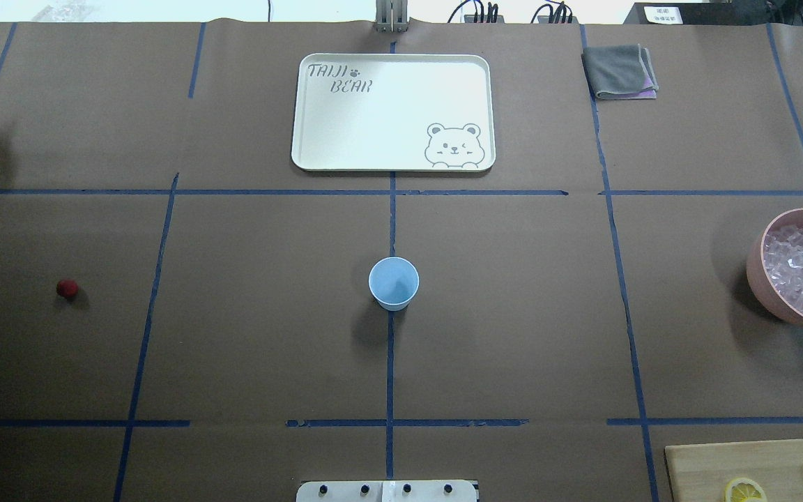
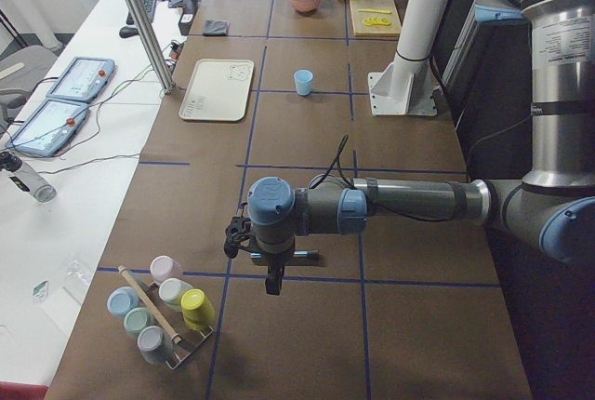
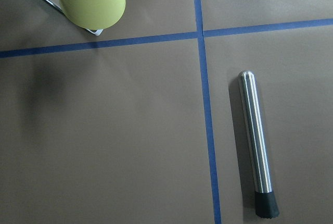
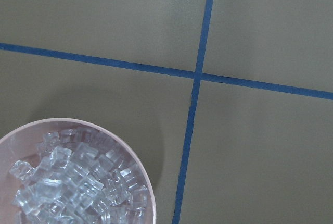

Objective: Mash ice and strawberries in cup

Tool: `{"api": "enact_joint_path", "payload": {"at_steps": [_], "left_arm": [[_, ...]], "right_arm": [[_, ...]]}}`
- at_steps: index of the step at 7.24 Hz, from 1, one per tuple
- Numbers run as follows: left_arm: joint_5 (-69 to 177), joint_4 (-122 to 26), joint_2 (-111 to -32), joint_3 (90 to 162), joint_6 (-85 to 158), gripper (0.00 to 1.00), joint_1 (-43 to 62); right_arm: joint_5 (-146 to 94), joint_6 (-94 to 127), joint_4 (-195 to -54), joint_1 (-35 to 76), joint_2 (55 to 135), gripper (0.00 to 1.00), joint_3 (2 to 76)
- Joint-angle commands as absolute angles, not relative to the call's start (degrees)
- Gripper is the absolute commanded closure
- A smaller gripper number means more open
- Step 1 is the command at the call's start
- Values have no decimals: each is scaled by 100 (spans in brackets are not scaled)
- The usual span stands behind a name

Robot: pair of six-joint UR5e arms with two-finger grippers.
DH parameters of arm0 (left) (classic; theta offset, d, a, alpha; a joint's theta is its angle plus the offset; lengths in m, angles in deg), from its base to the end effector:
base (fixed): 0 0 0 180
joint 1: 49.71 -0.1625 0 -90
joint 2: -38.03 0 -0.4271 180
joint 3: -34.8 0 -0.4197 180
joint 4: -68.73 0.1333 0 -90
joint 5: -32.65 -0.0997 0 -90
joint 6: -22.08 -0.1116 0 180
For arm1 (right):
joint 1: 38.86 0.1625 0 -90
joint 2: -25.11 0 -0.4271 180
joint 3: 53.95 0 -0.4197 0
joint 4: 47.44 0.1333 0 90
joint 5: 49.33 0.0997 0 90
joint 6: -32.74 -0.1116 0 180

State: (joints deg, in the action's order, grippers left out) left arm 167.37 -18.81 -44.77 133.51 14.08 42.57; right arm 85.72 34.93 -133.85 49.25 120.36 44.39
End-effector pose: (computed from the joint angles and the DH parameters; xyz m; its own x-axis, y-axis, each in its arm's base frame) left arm -0.0732 -0.4618 0.6561 0.7082 0.0995 -0.6990 -0.0594 0.9949 0.0815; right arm 0.0382 -0.4897 0.6319 0.7016 -0.1434 0.6980 0.0596 0.9879 0.1431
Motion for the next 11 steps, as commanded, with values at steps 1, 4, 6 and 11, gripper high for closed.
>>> {"api": "enact_joint_path", "payload": {"at_steps": [1, 4, 6, 11], "left_arm": [[16729, -1881, -4468, 13394, 1400, 0, 4257], [16738, -1889, -4468, 13359, 1399, 0, 4248], [16747, -1889, -4476, 13359, 1399, 0, 4248], [16765, -1889, -4468, 13351, 1399, 0, 4248]], "right_arm": [[8584, 3485, -13384, 4921, 12039, 0, 4440], [8532, 3519, -12903, 4362, 11951, 0, 4658], [8479, 3520, -12349, 3842, 11890, 1, 4651], [8408, 3748, -12048, 3014, 11977, 9, 4501]]}}
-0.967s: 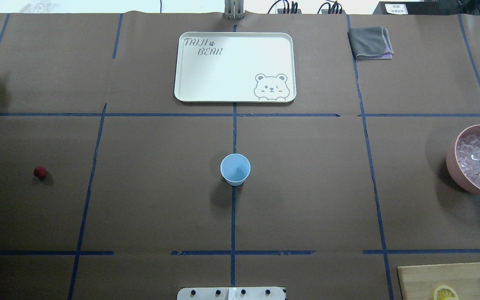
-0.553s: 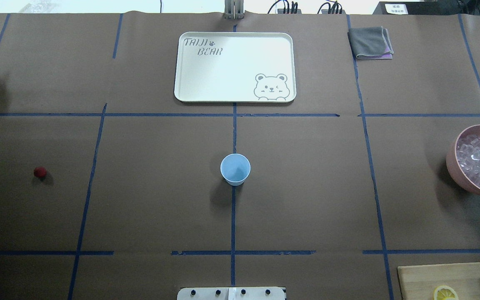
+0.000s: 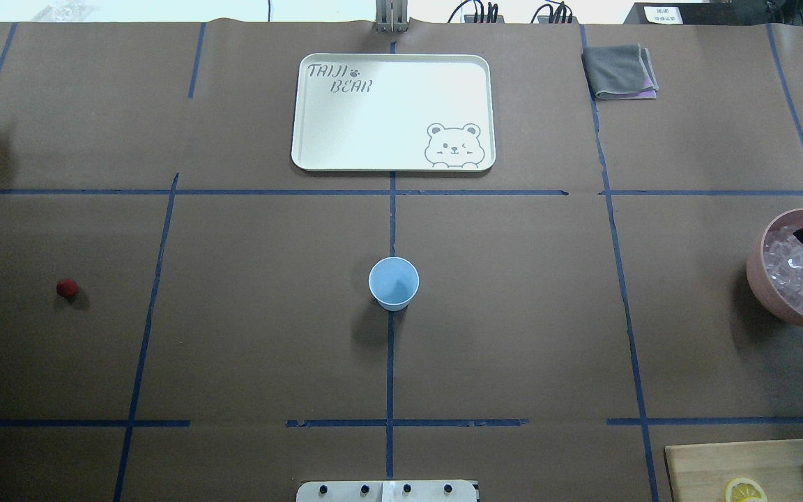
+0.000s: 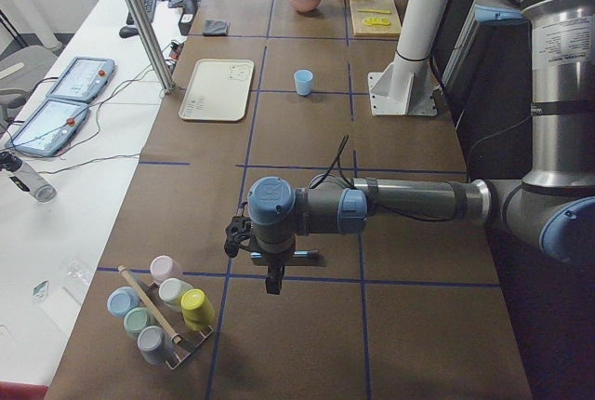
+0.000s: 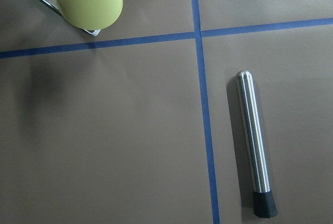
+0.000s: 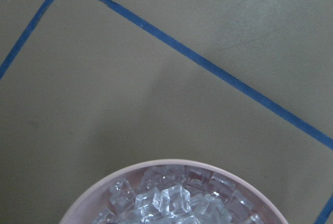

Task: Mash ice and strawberries in cup
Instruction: 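Lower the right gripper into the pink bowl and grasp an ice cube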

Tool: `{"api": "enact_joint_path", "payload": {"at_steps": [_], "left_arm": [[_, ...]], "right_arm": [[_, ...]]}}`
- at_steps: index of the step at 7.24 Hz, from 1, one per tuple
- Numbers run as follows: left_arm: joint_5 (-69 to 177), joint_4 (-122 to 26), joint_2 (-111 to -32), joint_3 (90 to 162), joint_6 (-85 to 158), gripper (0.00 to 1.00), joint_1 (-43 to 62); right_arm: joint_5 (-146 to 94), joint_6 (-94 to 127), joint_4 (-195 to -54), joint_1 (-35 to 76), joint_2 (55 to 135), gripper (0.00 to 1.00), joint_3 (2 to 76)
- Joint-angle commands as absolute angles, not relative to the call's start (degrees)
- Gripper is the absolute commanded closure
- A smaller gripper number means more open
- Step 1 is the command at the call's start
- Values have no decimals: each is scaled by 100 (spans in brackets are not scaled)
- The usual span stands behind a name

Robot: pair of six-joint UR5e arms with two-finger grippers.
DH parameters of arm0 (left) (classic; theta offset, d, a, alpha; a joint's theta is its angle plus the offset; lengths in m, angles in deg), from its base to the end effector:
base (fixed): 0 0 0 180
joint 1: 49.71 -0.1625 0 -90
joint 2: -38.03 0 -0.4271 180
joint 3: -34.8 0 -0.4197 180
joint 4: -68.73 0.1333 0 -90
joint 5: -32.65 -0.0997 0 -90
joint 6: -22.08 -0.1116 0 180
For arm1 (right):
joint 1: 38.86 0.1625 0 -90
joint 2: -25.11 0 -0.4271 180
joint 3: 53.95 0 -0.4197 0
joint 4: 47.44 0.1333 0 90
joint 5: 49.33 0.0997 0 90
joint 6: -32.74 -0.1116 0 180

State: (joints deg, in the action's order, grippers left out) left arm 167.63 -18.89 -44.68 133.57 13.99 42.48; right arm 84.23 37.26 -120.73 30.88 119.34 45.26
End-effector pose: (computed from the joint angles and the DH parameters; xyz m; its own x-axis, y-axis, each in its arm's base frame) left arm -0.0721 -0.4614 0.6558 0.7048 0.1029 -0.7019 -0.0616 0.9946 0.0839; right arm -0.1234 -0.4972 0.5903 0.5644 -0.5570 0.6092 0.3674 0.8304 0.4189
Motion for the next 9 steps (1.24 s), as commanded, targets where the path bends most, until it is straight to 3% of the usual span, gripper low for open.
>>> {"api": "enact_joint_path", "payload": {"at_steps": [1, 9], "left_arm": [[16765, -1889, -4468, 13342, 1399, 0, 4248], [16765, -1863, -4424, 13342, 1408, 0, 4248]], "right_arm": [[8400, 3905, -12056, 3014, 12064, 14, 4501], [8470, 3959, -12109, 2794, 12188, 38, 4413]]}}
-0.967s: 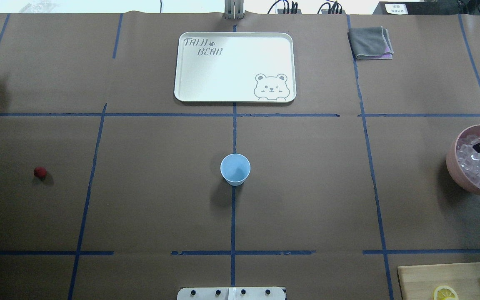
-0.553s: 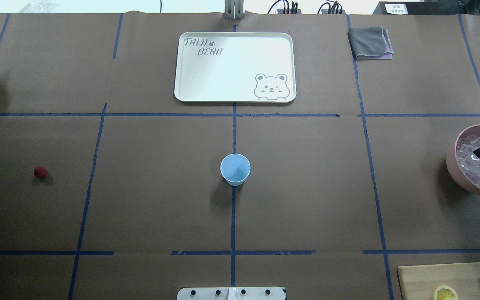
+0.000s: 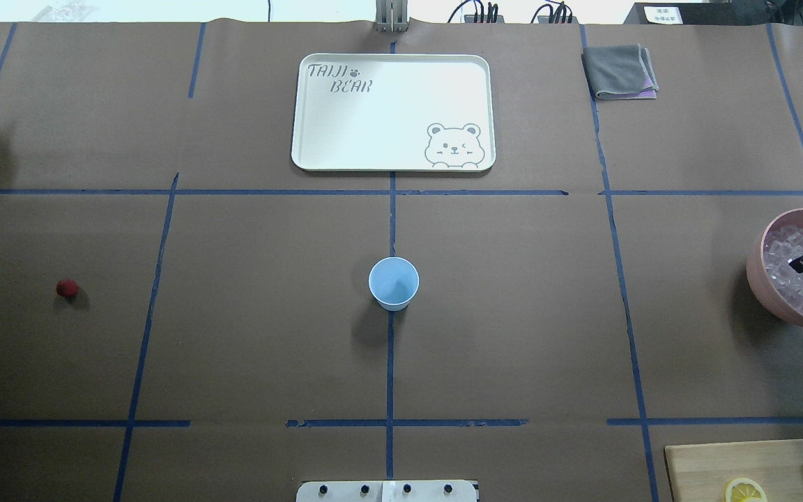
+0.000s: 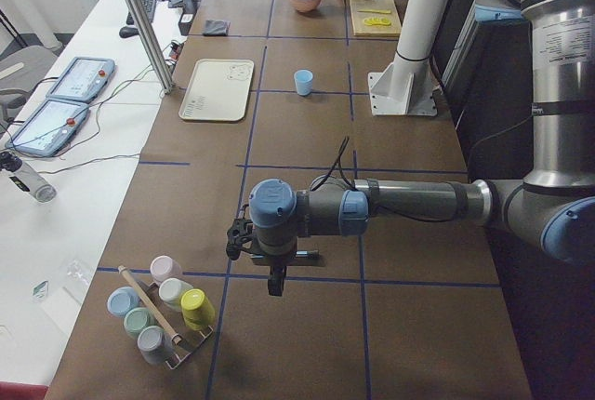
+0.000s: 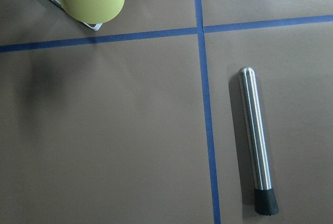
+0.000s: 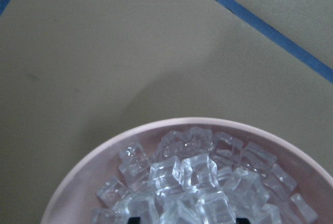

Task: Mash ice and strawberries in cup
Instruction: 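Lower the right gripper into the pink bowl and grasp an ice cube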

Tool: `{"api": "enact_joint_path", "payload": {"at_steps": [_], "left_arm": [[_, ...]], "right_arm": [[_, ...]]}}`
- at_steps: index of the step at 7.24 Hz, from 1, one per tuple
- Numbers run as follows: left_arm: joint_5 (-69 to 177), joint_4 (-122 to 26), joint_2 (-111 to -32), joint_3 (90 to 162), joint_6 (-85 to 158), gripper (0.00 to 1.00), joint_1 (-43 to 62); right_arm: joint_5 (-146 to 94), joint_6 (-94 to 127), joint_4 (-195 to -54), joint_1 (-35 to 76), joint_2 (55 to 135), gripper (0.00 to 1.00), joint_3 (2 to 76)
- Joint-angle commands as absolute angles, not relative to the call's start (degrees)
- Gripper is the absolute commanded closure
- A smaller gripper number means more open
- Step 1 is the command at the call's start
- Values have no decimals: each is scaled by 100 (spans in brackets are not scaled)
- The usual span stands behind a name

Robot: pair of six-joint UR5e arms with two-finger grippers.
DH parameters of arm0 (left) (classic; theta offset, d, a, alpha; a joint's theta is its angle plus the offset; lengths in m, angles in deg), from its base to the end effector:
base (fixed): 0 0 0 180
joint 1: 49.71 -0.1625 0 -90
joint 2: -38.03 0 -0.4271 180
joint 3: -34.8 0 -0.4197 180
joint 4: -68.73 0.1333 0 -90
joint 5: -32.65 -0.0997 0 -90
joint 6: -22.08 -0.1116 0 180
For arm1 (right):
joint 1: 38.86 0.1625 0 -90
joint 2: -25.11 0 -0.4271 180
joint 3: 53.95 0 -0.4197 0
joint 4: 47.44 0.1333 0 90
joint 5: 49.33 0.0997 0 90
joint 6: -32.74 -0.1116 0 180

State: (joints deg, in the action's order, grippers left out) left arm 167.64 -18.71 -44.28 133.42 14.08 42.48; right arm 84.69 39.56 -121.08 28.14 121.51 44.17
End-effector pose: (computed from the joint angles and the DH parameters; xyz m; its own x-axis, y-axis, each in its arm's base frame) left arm -0.0719 -0.4575 0.6607 0.7044 0.0924 -0.7038 -0.0604 0.9957 0.0702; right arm -0.1408 -0.4743 0.6197 0.5295 -0.5800 0.6191 0.4374 0.8119 0.3866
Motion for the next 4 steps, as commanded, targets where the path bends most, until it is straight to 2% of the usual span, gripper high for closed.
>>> {"api": "enact_joint_path", "payload": {"at_steps": [1, 2, 3, 4], "left_arm": [[16765, -1863, -4424, 13342, 1400, 0, 4248], [16765, -1872, -4424, 13342, 1408, 0, 4240], [16765, -1880, -4424, 13342, 1400, 0, 4240], [16765, -1881, -4424, 13342, 1399, 0, 4248]], "right_arm": [[8470, 3959, -12109, 2777, 12188, 54, 4413], [8470, 3959, -12109, 2777, 12179, 81, 4422], [8479, 3951, -12100, 2777, 12153, 96, 4422], [8479, 3950, -12109, 2777, 12127, 99, 4431]]}}
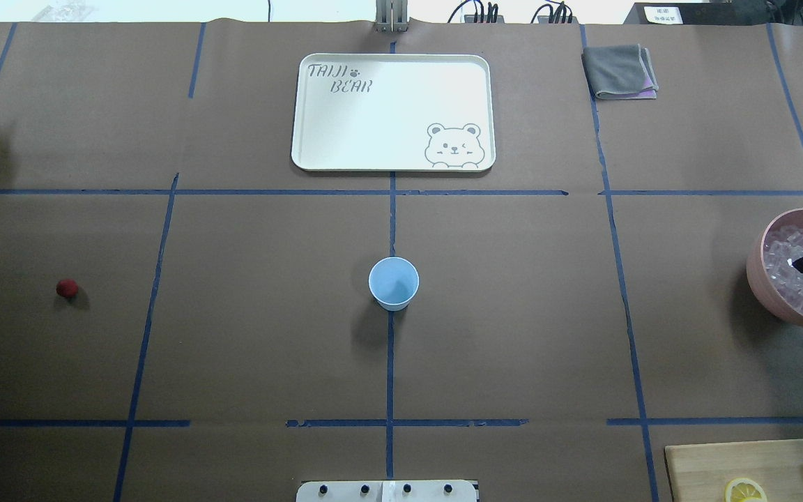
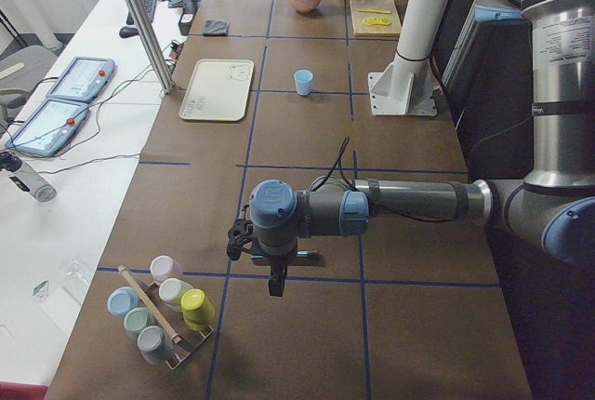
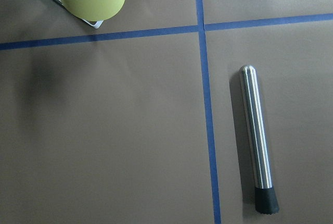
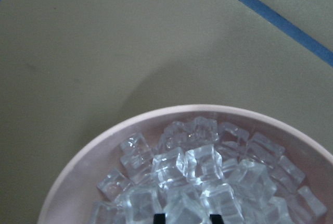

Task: Mash ice and strawberries in cup
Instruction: 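Lower the right gripper into the pink bowl and grasp an ice cube, then lift the ice cube and carry it over the light-blue cup with the right gripper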

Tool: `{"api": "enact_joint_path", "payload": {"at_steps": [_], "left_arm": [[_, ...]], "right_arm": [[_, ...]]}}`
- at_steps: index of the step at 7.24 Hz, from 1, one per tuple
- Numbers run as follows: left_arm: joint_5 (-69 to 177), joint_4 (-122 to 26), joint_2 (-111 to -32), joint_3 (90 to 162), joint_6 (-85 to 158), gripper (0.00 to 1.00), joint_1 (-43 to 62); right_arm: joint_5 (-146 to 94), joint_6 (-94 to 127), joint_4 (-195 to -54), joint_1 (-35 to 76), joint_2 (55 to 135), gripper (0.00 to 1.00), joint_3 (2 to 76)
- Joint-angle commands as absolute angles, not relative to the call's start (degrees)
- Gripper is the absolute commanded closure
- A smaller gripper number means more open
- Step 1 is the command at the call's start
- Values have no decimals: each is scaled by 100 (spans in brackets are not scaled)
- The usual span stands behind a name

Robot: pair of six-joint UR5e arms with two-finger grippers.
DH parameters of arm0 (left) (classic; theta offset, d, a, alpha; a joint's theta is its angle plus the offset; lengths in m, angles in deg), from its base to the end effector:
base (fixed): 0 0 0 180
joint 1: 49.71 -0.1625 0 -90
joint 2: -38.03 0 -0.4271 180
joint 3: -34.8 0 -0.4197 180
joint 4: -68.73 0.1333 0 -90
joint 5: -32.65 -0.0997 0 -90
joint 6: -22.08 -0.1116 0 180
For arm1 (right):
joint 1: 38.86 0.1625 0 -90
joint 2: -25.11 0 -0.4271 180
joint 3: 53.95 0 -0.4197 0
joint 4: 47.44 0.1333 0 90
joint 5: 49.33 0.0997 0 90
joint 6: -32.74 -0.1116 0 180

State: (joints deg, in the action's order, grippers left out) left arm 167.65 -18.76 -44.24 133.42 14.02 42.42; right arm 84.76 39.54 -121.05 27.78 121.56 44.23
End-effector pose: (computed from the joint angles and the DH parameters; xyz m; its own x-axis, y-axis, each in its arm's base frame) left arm -0.0714 -0.4573 0.6609 0.7041 0.0943 -0.7038 -0.0622 0.9955 0.0711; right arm -0.1437 -0.4730 0.6194 0.5249 -0.5834 0.6198 0.4421 0.8091 0.3871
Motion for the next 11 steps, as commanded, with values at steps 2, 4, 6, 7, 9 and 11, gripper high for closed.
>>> {"api": "enact_joint_path", "payload": {"at_steps": [2, 4, 6, 7, 9, 11], "left_arm": [[16765, -1889, -4424, 13342, 1399, 0, 4248], [16773, -1881, -4424, 13350, 1399, 0, 4248], [16782, -1872, -4415, 13342, 1399, 0, 4240], [16782, -1872, -4415, 13350, 1399, 0, 4248], [16782, -1889, -4415, 13368, 1399, 0, 4240], [16782, -1898, -4424, 13368, 1399, 0, 4240]], "right_arm": [[8522, 3942, -12153, 2820, 12135, 99, 4614], [8497, 3584, -12815, 3293, 12101, 98, 5060], [8453, 2217, -13775, 3339, 11358, 97, 5651], [8487, 1601, -13796, 3156, 11101, 97, 5757], [8435, 73, -13797, 2455, 10452, 96, 5951], [7911, -1771, -13805, 1324, 9495, 95, 5996]]}}
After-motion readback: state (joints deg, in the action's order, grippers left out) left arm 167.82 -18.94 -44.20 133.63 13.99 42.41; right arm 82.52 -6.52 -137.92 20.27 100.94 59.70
